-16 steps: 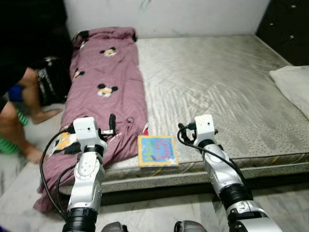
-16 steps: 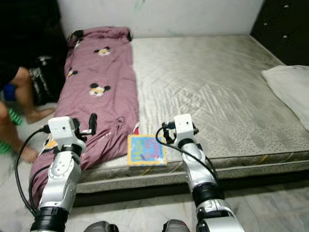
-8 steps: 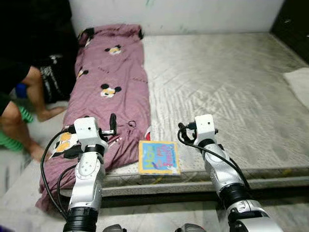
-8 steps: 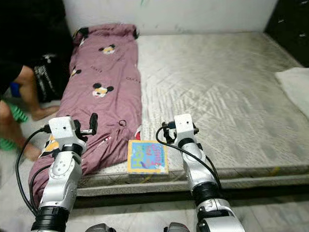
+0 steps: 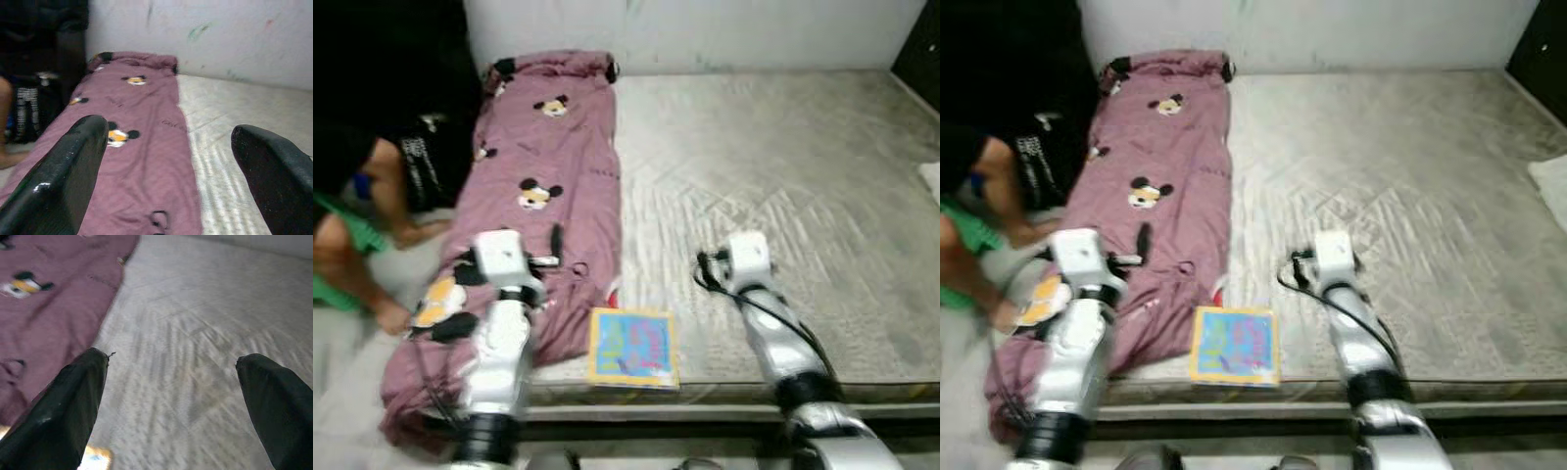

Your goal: Clean up the room

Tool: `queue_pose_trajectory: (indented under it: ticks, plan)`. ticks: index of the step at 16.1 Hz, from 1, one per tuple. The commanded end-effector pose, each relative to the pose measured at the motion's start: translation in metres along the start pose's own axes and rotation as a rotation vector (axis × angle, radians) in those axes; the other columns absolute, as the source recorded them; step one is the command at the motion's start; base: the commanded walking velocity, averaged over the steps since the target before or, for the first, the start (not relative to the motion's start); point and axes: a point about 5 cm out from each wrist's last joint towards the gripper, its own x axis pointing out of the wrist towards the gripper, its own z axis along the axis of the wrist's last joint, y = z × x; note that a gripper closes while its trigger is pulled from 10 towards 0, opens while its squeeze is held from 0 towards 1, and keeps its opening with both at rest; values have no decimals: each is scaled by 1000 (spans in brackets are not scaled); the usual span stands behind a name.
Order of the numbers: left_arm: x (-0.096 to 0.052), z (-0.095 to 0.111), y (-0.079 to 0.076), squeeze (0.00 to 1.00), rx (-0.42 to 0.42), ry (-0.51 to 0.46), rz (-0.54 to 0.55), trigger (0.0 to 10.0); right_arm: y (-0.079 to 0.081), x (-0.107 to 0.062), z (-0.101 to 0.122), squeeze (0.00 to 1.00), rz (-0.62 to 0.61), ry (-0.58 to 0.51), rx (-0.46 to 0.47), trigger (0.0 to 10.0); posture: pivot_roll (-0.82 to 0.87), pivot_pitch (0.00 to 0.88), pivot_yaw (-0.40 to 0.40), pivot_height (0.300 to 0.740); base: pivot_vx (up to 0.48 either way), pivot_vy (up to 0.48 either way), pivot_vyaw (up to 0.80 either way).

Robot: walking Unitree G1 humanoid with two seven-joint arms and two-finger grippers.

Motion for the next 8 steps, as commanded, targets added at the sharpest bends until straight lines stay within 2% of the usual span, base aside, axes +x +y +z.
queue_pose_trajectory:
  ticks: [1, 4, 6, 8]
  plan:
    - [-1, -1, 5, 0, 5, 5, 21, 10000, 5, 0, 1, 0, 13, -1, 2, 10000, -49, 0, 26, 740, 0, 0, 0]
    - [-2, -3, 4, 0, -3, 18, 27, 10000, 4, 0, 0, 0, 11, 2, 3, 10000, -46, 0, 25, 740, 0, 0, 0]
    - [-2, -5, 4, 0, -8, 32, 33, 10000, 2, 1, -1, 0, 3, 15, 6, 10000, -43, 0, 25, 740, 0, 0, -794]
    - [-2, -5, 7, 0, 32, 42, 76, 10000, -1, 1, 1, 0, -8, 10, -2, 10000, -40, 0, 28, 740, 0, 0, -800]
